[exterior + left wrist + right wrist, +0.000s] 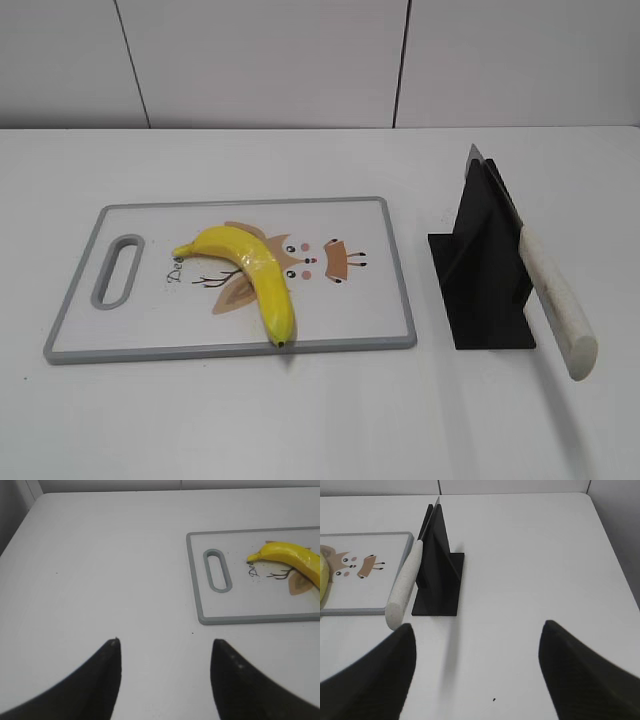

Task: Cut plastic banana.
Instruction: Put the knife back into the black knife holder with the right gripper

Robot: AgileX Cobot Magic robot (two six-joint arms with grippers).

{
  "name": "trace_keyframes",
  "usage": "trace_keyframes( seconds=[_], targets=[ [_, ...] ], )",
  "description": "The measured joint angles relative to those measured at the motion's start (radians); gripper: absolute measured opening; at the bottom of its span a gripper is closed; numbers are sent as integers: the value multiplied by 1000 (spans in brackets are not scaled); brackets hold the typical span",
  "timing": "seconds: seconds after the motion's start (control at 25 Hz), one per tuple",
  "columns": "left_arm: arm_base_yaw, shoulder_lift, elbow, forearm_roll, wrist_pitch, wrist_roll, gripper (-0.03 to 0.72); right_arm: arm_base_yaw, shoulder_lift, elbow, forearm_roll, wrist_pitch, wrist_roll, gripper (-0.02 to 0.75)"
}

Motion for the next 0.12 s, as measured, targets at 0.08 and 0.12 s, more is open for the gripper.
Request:
trace_keyframes(
  seconds=[0.08, 0.12],
  targets=[
    [0, 0, 0, 0, 0, 0, 533, -1, 0, 0, 0, 0, 0, 585],
    [0, 0, 0, 0, 0, 0, 533, -1, 0, 0, 0, 0, 0, 585]
  ],
)
